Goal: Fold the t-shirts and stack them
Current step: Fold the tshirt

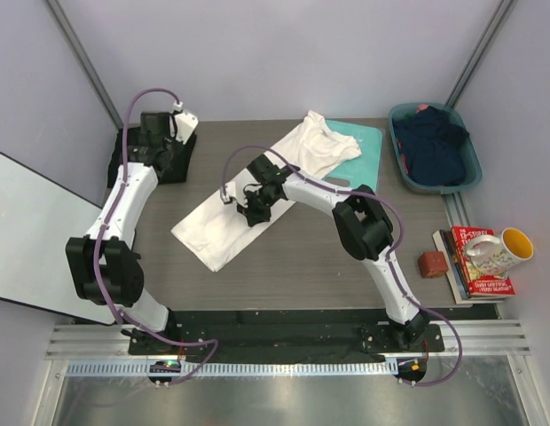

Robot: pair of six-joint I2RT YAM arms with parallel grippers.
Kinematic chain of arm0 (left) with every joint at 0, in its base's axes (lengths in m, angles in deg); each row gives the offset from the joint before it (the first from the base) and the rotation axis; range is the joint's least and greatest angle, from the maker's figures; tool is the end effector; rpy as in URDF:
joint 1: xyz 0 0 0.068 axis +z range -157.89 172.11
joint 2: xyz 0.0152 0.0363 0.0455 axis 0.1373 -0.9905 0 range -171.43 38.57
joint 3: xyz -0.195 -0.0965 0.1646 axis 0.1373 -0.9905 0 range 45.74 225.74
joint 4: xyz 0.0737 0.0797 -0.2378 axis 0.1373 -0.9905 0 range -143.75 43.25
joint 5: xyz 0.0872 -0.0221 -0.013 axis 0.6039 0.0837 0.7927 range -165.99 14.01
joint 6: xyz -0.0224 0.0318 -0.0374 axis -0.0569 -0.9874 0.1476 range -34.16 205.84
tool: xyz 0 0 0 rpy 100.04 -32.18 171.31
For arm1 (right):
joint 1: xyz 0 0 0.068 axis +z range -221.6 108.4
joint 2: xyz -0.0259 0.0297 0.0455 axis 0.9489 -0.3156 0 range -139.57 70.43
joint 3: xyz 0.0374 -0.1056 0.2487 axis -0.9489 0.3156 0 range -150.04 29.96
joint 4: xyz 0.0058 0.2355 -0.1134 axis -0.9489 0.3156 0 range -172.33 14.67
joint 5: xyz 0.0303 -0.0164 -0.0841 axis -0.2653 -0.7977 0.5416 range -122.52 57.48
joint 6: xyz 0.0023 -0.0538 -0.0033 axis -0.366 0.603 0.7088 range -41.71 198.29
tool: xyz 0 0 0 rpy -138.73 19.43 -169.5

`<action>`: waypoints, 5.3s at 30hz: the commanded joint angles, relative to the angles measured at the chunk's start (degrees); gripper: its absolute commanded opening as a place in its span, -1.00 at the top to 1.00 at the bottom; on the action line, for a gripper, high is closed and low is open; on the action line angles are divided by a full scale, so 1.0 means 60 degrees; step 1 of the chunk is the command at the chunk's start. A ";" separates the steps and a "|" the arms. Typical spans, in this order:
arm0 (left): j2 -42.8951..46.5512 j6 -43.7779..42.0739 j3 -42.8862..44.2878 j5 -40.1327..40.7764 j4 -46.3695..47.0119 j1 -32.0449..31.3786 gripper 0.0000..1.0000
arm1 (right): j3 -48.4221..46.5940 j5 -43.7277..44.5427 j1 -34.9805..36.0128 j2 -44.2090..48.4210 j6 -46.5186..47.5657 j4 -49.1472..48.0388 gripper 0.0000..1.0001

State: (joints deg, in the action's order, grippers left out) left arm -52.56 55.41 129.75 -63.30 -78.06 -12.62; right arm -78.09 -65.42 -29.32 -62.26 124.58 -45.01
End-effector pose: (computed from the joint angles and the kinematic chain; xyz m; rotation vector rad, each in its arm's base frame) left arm 0.3604 -0.0220 0.3390 0.5682 2.1955 0.4890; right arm 0.3535 0.3477 0.1682 -1.9107 1.6902 0.7285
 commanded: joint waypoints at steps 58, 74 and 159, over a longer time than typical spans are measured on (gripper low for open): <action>-0.1041 -0.1768 0.0296 -0.1294 -0.0143 -0.1247 0.99 | -0.3494 0.5059 -0.3209 -0.1630 -0.0537 -0.2395 0.98; -0.2169 -0.2178 0.0823 -0.1118 0.0413 -0.1247 1.00 | -0.4211 0.4826 -0.3165 -0.3739 0.0211 -0.4037 0.98; 0.3441 -0.9429 -0.9357 -0.7227 0.2128 -0.7121 -0.99 | 1.4536 0.0079 -0.1086 1.2943 0.7887 -0.1826 -0.68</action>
State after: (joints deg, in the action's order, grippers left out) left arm -32.06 0.07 75.17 -105.27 -62.06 -54.63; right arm 8.81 -63.41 -37.06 13.04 172.51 -64.13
